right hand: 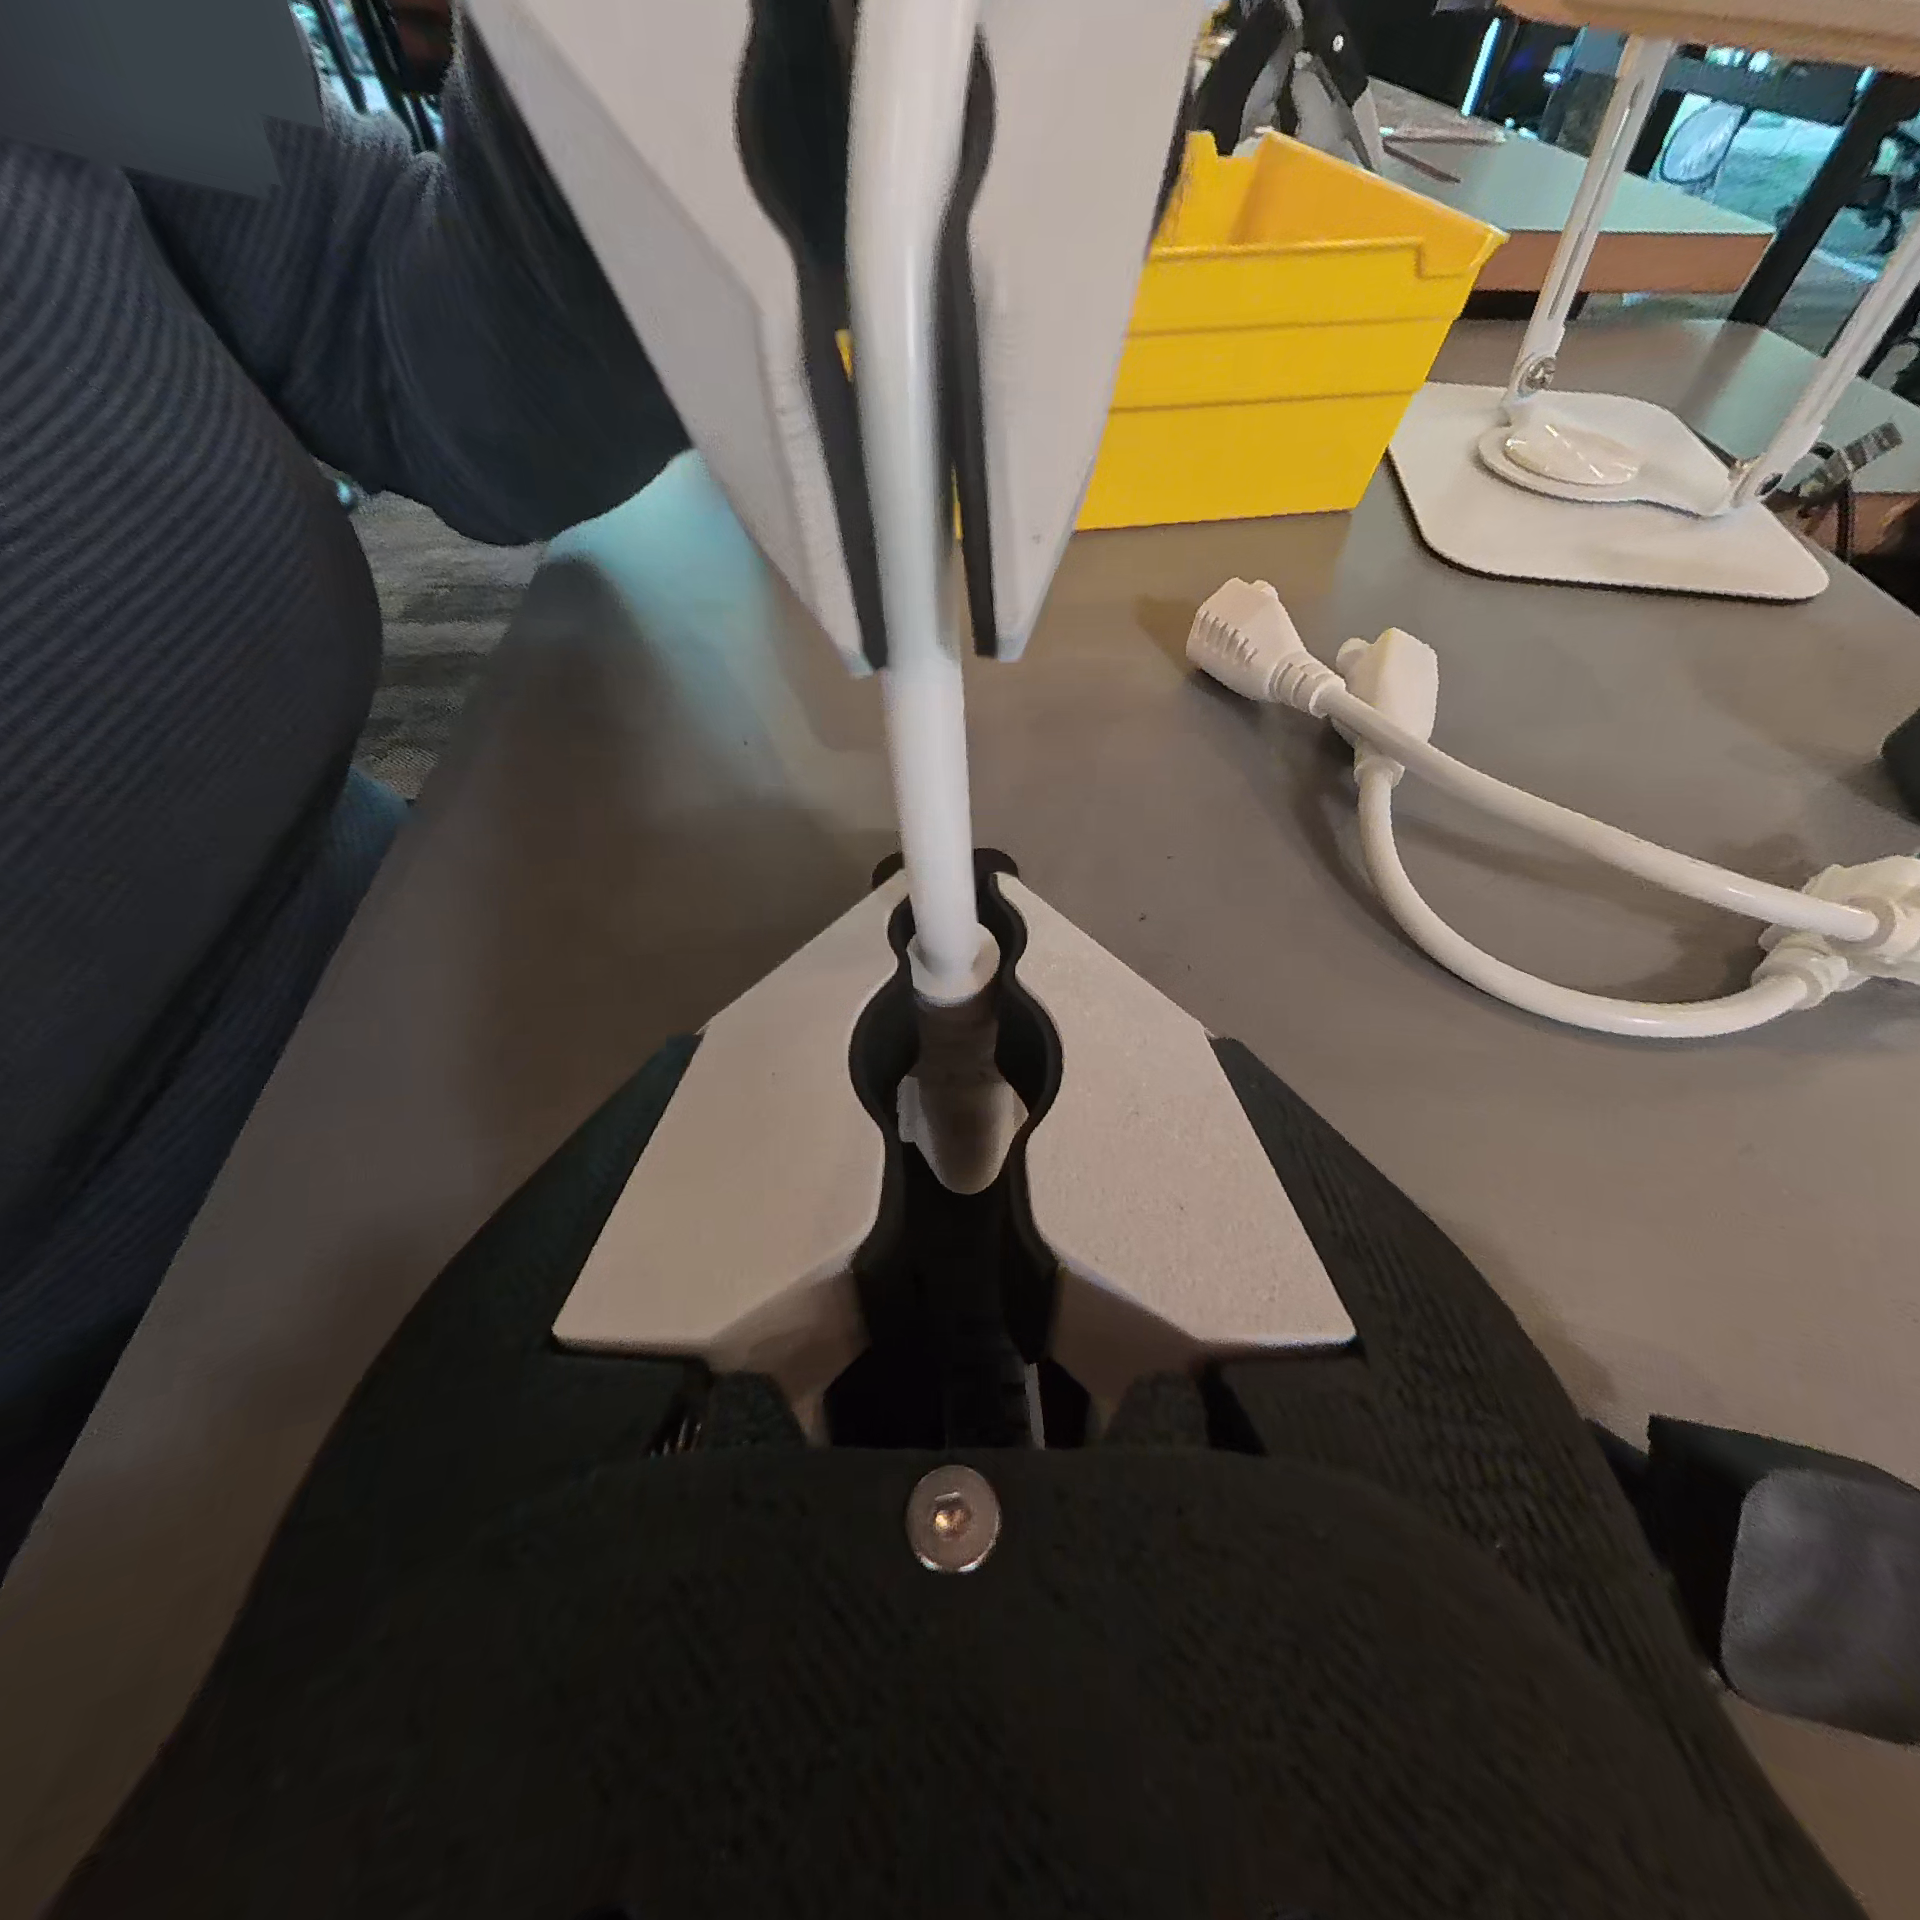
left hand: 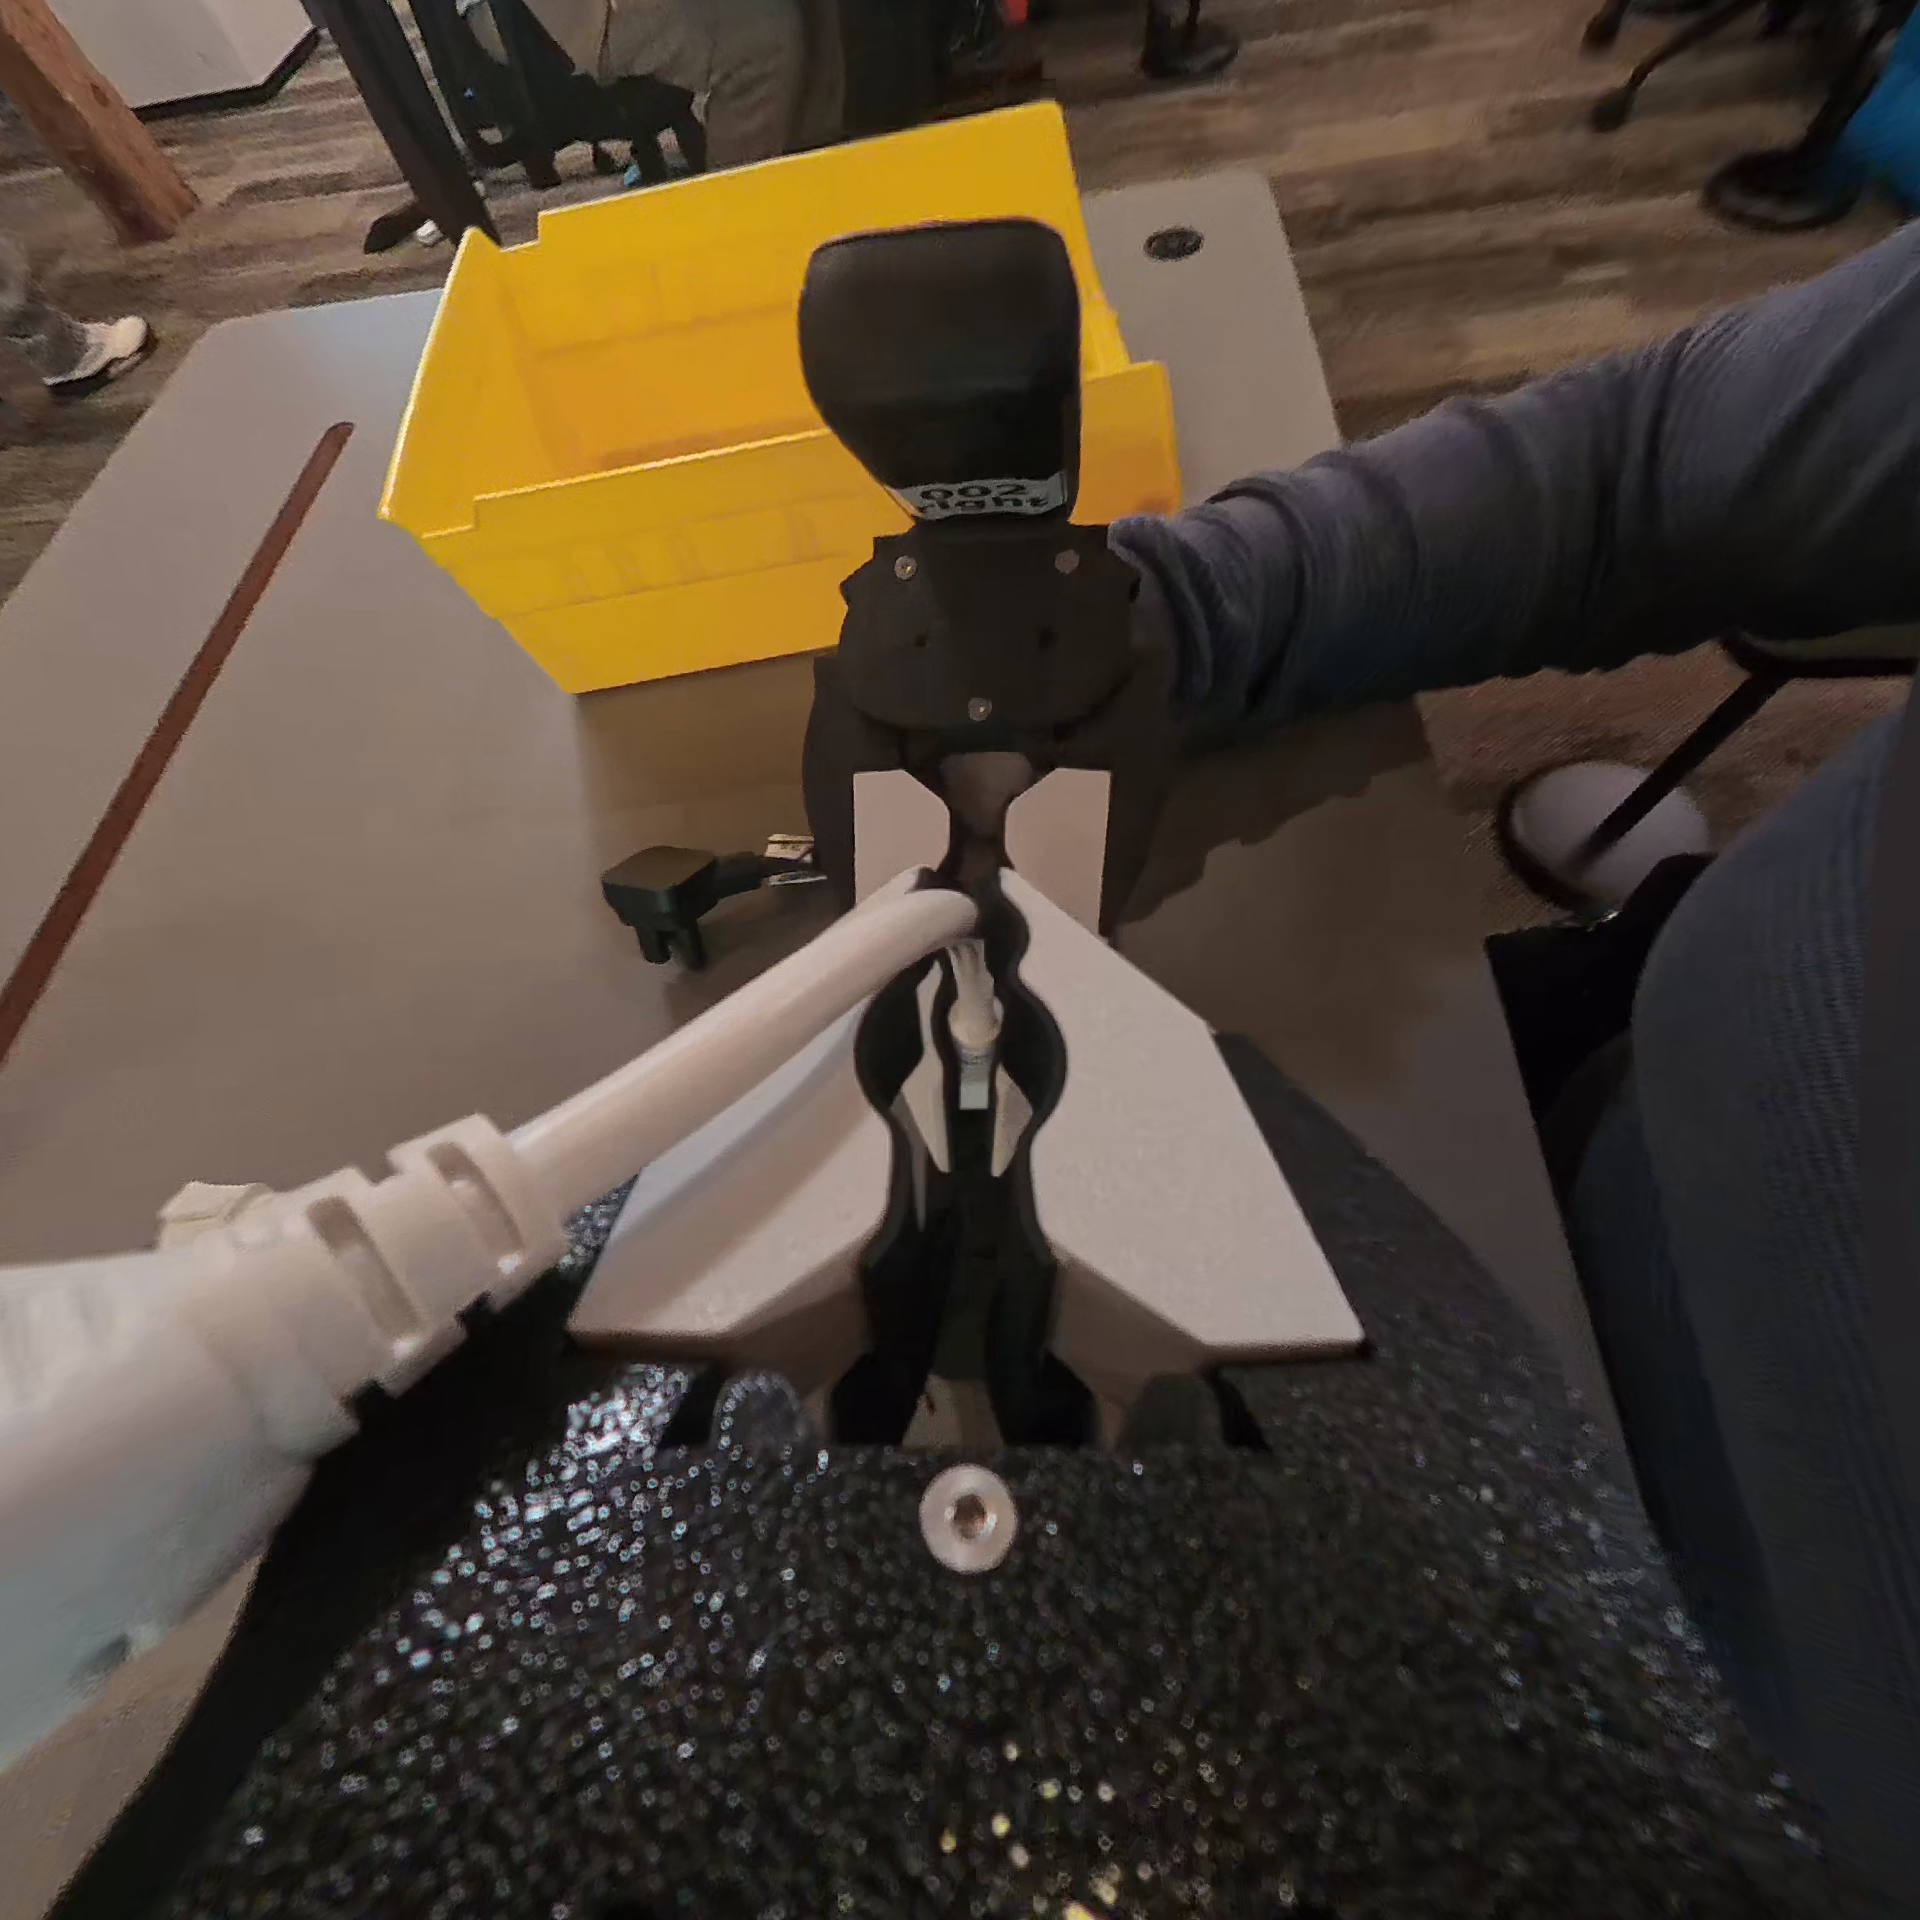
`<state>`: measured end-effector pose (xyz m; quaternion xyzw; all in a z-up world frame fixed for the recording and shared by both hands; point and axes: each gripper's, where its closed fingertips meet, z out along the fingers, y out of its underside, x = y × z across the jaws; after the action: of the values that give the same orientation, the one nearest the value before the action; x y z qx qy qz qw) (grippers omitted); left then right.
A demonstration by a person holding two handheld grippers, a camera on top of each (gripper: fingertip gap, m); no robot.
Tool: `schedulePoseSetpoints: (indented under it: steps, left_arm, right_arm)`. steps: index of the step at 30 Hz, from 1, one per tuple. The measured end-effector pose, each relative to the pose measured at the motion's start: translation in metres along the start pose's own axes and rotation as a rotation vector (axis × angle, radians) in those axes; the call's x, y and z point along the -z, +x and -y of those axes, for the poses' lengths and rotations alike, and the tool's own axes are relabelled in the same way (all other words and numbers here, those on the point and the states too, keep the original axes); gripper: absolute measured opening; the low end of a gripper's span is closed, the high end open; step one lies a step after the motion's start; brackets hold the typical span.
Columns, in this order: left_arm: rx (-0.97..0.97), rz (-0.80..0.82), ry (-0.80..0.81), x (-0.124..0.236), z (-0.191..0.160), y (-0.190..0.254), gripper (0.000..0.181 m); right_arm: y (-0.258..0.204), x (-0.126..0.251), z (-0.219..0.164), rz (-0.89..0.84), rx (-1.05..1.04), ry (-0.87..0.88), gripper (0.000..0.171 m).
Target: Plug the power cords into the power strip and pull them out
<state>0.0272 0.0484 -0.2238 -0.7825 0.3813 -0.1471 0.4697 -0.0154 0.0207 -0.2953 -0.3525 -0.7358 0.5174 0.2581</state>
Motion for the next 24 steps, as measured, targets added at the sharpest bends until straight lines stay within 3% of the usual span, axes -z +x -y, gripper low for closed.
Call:
schedulePoseSetpoints:
  steps: [1, 7, 11, 13, 15, 17, 19, 24]
  left_arm:
    - [-0.017, 0.001, -0.015, -0.001, 0.001, 0.001, 0.008]
    - [-0.071, 0.0, -0.099, -0.005, 0.001, 0.006, 0.007]
    - [0.018, -0.04, 0.001, -0.001, -0.002, 0.005, 0.009]
    - [0.039, 0.041, -0.098, -0.005, -0.04, -0.005, 0.045]
    - [0.079, 0.015, -0.17, -0.016, -0.078, 0.004, 0.06]
    - [0.095, 0.0, -0.241, -0.031, -0.108, 0.009, 0.057]
    - [0.085, 0.012, -0.307, -0.041, -0.13, 0.008, 0.044]
    - [0.111, -0.005, -0.287, -0.043, -0.132, 0.011, 0.044]
  right_arm:
    - [0.0, 0.001, -0.001, -0.003, -0.005, -0.004, 0.008]
    - [0.0, 0.003, -0.002, -0.012, -0.011, -0.004, 0.008]
    - [0.0, 0.003, -0.002, -0.027, -0.008, 0.003, 0.009]
    - [0.0, 0.003, -0.002, -0.019, -0.015, 0.006, 0.009]
    - [0.0, 0.002, -0.002, -0.009, -0.014, 0.006, 0.009]
    - [0.0, -0.003, -0.001, -0.009, -0.01, -0.002, 0.009]
    - [-0.002, -0.004, -0.001, 0.006, -0.011, 0.0, 0.009]
    - [-0.001, 0.0, -0.001, 0.012, -0.04, 0.017, 0.009]
